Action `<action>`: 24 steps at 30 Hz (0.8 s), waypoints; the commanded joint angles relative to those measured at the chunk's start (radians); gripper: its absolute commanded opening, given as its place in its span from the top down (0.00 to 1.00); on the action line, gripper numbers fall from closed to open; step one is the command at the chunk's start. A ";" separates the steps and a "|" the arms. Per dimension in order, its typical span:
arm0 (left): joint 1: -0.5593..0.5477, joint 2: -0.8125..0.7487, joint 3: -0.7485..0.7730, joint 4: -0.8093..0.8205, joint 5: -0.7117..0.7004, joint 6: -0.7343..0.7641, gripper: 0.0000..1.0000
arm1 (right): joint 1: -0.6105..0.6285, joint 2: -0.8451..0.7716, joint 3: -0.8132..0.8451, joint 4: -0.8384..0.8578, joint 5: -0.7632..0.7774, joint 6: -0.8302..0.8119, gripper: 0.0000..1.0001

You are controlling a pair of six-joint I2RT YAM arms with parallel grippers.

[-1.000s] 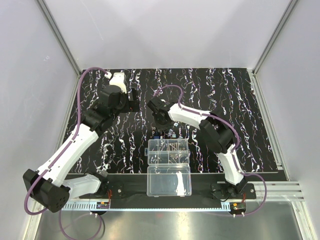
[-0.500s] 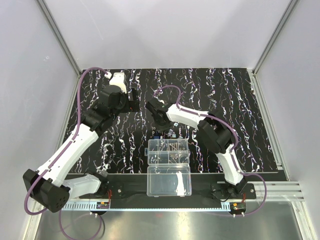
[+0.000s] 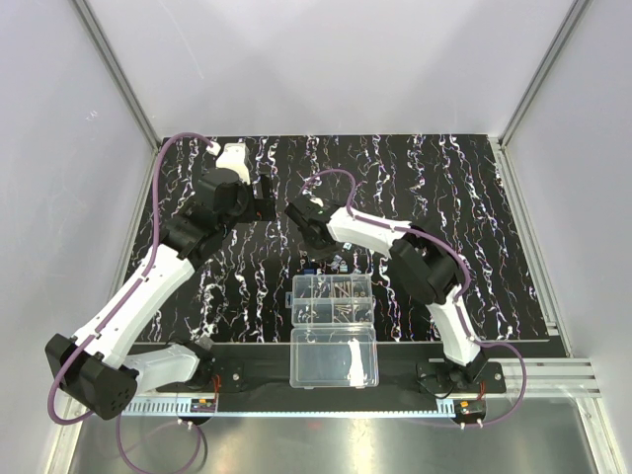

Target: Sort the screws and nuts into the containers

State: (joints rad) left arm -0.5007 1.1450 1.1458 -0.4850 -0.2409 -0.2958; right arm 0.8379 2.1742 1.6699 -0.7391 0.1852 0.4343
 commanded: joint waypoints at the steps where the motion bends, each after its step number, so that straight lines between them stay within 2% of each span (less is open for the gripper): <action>1: -0.006 -0.028 0.035 0.016 -0.017 0.007 0.01 | 0.000 -0.089 0.011 0.010 0.042 0.000 1.00; 8: -0.010 -0.042 0.037 0.014 -0.012 0.006 0.01 | -0.005 -0.250 0.016 0.004 -0.027 -0.025 1.00; 14: -0.015 -0.042 0.038 0.014 -0.001 0.000 0.01 | 0.003 -0.365 -0.172 0.046 -0.116 -0.003 1.00; 20: -0.016 -0.044 0.042 0.011 0.005 -0.003 0.01 | 0.046 -0.406 -0.283 0.035 -0.139 0.043 1.00; 24: -0.019 -0.044 0.042 0.011 0.011 -0.003 0.01 | 0.067 -0.389 -0.295 0.040 -0.142 0.044 1.00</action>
State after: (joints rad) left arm -0.5129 1.1252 1.1458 -0.4850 -0.2394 -0.2962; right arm 0.8845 1.7977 1.3663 -0.7120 0.0647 0.4606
